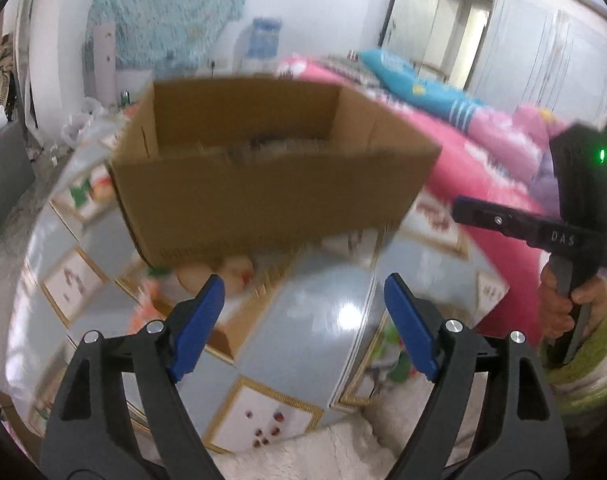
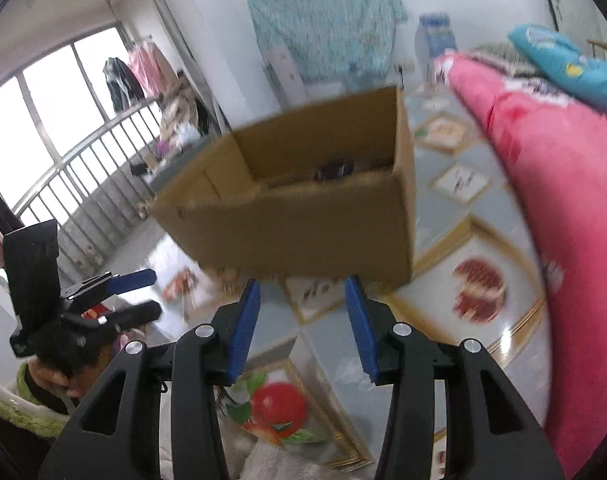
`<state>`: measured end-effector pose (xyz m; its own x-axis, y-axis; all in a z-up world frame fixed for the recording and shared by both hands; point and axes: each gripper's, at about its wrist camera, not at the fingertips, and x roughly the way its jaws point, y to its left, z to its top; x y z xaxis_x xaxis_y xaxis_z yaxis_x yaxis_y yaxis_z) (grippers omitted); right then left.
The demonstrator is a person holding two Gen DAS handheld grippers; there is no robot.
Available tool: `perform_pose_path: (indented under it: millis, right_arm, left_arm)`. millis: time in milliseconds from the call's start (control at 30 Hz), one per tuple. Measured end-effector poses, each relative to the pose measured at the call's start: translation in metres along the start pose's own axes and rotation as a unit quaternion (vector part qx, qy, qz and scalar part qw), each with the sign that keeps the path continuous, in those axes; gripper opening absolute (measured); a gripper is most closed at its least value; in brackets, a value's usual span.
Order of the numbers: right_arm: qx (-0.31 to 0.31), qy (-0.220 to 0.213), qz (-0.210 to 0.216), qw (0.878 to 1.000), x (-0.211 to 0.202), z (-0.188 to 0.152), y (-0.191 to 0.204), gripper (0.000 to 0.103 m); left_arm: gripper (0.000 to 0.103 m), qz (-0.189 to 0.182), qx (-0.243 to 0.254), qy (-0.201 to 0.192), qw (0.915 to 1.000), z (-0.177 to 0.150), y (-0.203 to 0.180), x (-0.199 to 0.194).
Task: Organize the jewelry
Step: 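Move both grippers back from the box toward the table jewelry, then move the left gripper to the small gold ring while the right gripper holds a gold charm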
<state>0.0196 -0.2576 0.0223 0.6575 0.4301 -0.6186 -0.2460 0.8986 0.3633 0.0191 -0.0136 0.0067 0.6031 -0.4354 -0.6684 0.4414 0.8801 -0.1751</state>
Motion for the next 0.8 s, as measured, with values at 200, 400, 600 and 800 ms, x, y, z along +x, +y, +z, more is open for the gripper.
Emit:
perform_pose_path:
  millis: [200, 400, 600, 800]
  right_arm:
    - [-0.048, 0.042, -0.015, 0.998, 0.046, -0.006, 0.017, 0.039]
    - [-0.109, 0.069, -0.037, 0.991, 0.079, -0.002, 0.029, 0.031]
    - [-0.155, 0.09, -0.052, 0.982, 0.098, -0.004, 0.034, 0.024]
    - [-0.166, 0.107, -0.053, 0.979, 0.103, -0.004, 0.035, 0.005]
  left_arm:
    - [0.078, 0.015, 0.01, 0.042, 0.9989, -0.02, -0.007, 0.033]
    - [0.078, 0.029, 0.025, 0.06, 0.9975, -0.028, -0.013, 0.046]
    - [0.078, 0.035, 0.047, 0.06, 0.9965, -0.03, -0.023, 0.054]
    - [0.08, 0.046, 0.069, 0.059, 0.9948, -0.031, -0.032, 0.058]
